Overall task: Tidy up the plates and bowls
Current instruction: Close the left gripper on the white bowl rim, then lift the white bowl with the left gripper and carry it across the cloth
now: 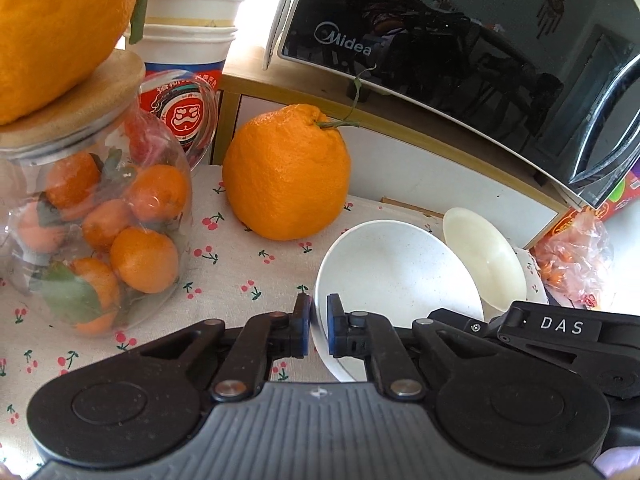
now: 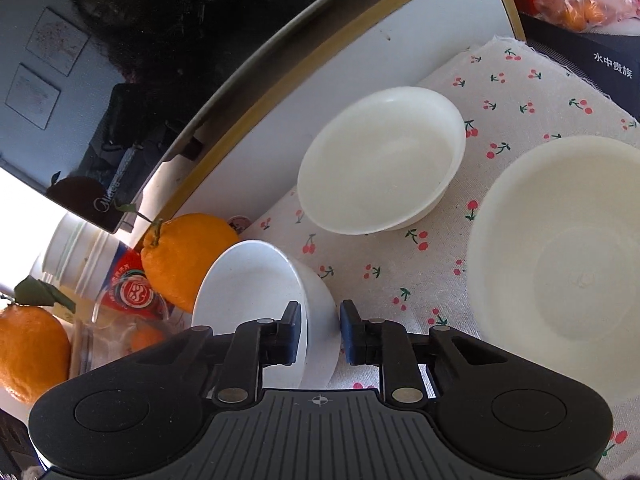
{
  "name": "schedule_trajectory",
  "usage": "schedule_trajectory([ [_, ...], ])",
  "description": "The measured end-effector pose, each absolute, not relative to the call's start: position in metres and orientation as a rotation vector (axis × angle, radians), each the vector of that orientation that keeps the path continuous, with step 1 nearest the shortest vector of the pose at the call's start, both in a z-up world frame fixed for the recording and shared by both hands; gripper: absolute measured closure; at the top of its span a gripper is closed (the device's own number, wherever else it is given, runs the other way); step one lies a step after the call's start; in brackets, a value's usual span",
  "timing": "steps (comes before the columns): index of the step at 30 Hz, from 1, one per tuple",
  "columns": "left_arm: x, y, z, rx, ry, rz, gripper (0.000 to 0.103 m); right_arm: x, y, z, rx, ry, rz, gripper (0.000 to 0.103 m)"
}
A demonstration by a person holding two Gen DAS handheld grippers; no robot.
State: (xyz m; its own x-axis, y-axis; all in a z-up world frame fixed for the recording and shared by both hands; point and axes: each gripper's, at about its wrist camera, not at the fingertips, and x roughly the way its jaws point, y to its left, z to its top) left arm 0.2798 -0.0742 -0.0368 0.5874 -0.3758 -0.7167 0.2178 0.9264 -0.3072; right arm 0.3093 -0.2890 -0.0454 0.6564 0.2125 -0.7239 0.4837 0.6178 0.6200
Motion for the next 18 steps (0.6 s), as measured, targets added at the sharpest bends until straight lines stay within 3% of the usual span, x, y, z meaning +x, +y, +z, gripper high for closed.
schedule_trajectory([
  [18, 0.225, -0.095, 0.014, -0.056, 0.864, -0.473, 0.095, 0.258, -0.298, 0.017, 0.868, 0.930, -0.197, 0.082],
])
